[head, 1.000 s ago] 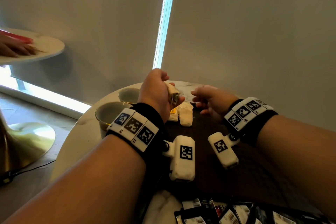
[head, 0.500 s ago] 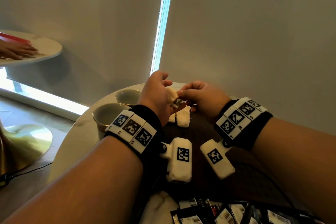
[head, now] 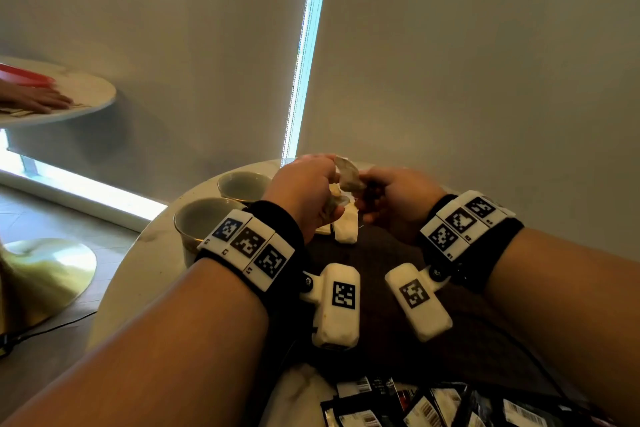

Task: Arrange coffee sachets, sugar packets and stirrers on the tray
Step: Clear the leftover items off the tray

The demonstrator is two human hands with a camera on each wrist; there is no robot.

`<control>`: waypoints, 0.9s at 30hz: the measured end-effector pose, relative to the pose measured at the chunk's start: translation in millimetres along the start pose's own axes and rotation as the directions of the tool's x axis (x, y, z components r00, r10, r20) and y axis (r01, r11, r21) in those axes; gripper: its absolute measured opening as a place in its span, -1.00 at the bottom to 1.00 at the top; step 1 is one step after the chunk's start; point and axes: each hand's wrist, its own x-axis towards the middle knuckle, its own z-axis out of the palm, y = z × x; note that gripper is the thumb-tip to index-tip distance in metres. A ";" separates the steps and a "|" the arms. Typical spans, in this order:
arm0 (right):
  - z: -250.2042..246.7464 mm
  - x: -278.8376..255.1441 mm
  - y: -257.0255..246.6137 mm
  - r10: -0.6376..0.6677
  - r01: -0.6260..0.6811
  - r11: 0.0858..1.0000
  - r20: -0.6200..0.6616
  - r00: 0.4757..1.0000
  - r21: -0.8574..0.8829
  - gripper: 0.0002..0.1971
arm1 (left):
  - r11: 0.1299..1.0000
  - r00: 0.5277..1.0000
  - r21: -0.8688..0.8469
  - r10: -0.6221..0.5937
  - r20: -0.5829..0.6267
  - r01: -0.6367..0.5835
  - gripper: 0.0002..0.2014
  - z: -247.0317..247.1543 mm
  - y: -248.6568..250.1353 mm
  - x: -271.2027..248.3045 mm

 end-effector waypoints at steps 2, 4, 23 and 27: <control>-0.3 -2.1 1.9 0.025 -0.026 0.999 0.040 0.999 0.024 -0.83 | 0.995 0.999 0.093 0.041 0.025 -0.043 -0.82 -0.2 -1.8 -0.2; -0.2 -3.1 2.3 0.027 -0.027 1.000 0.055 0.998 0.007 -0.82 | 0.994 1.000 0.107 0.012 0.014 -0.013 -0.88 -1.2 -0.1 -2.5; -4.9 -5.5 4.6 -0.083 0.075 0.995 0.164 0.983 0.059 -0.82 | 0.993 0.999 0.119 -0.002 -0.035 0.006 -0.84 -4.5 -2.5 3.1; -6.9 -6.3 4.0 -0.099 0.092 0.994 0.166 0.981 0.050 -0.73 | 0.993 1.000 0.118 0.008 -0.027 -0.004 -0.86 -3.2 -3.3 2.8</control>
